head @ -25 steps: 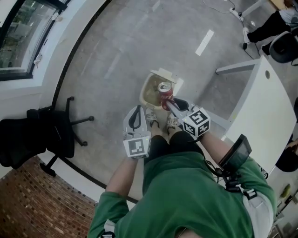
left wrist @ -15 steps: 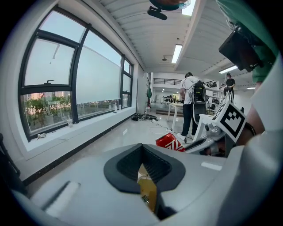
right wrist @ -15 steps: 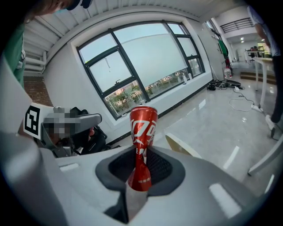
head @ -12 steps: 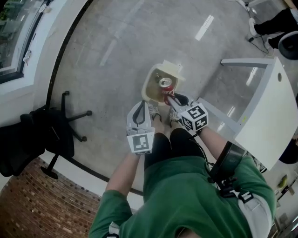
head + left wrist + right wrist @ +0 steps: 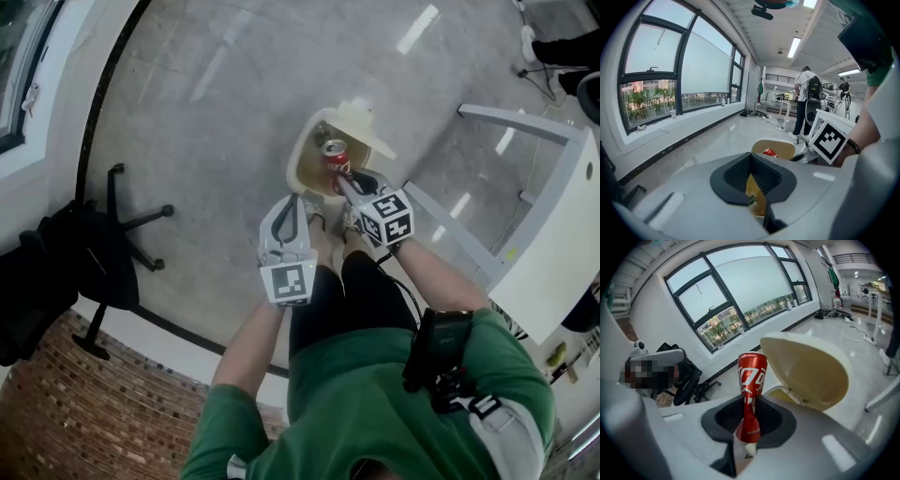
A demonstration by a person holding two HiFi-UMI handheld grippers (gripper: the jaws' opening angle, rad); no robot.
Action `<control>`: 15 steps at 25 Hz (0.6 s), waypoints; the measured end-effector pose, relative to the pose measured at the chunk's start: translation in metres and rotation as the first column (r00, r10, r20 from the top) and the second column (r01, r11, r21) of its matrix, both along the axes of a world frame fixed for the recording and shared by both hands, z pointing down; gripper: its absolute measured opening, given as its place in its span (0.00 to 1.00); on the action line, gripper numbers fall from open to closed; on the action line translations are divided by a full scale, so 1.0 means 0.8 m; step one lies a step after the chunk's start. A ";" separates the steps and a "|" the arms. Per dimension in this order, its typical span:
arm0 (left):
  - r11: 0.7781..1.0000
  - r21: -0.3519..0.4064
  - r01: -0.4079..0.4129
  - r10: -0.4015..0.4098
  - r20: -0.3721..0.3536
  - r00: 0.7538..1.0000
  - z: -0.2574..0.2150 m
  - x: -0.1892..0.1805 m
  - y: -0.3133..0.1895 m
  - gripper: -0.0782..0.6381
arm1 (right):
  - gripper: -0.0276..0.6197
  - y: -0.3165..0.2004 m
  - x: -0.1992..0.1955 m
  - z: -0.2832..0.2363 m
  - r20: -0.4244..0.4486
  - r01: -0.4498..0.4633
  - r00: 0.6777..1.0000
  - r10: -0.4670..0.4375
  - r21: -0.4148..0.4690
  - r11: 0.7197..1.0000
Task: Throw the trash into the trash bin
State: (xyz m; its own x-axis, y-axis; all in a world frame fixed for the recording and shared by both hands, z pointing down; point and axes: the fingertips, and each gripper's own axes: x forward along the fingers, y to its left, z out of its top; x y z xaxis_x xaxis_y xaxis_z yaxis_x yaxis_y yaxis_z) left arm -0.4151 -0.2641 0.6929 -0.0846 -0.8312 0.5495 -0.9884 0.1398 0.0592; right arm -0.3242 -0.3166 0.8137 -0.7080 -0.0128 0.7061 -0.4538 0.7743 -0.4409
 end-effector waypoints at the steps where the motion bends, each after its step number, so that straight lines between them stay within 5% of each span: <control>1: 1.000 -0.011 0.007 -0.007 -0.011 1.000 0.008 -0.002 0.000 0.12 | 0.15 0.000 -0.001 0.015 -0.011 -0.006 1.000 0.006 -0.011 1.000; 15: 0.996 -0.061 0.057 -0.063 -0.088 0.994 0.092 -0.019 0.014 0.12 | 0.15 0.013 -0.017 0.164 -0.212 -0.008 0.977 -0.008 -0.074 0.997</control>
State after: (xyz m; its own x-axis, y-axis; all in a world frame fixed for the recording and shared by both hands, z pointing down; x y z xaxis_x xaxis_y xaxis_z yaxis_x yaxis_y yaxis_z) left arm -0.4300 -0.2531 0.7666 -0.0813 -0.7925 0.6044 -0.9691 0.2044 0.1377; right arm -0.3382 -0.3065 0.9452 -0.5421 0.0456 0.8391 -0.5428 0.7432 -0.3911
